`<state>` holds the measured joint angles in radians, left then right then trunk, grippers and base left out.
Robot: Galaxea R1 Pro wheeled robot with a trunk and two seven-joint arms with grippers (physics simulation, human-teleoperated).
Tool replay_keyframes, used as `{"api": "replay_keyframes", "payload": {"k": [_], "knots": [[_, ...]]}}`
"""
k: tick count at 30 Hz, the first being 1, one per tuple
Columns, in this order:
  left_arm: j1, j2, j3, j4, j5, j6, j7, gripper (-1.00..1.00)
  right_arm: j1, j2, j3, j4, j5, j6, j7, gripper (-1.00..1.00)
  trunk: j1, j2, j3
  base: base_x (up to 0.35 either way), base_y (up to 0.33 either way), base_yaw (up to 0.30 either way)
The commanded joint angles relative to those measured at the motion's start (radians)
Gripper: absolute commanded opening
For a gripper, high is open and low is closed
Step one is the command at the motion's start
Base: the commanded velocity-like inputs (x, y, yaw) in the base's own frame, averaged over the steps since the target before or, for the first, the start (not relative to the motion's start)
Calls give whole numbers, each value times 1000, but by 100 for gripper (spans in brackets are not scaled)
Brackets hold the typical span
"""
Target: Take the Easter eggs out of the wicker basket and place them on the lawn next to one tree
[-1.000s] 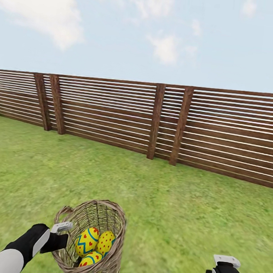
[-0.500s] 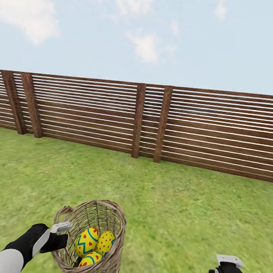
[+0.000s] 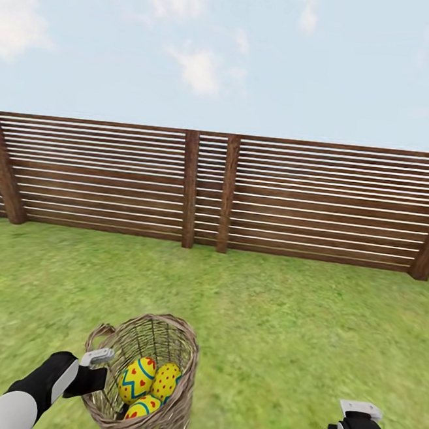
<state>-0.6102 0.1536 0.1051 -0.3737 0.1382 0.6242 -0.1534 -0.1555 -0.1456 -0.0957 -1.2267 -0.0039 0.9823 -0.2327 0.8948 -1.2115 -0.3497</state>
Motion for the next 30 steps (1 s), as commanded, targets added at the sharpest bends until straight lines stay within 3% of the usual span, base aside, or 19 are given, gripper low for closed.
{"api": "replay_keyframes", "payload": {"k": [1, 30], "knots": [[0, 0, 7, -2, 13, 8, -1, -100, -1, 0, 0, -1, -1, 4, -2, 100, -4, 6, 2, 0, 0, -282], [0, -2, 6, -2, 13, 8, -2, -100, -1, 0, -1, -1, -1, 4, -2, 100, -115, 209, 93, 0, 0, -282]]}}
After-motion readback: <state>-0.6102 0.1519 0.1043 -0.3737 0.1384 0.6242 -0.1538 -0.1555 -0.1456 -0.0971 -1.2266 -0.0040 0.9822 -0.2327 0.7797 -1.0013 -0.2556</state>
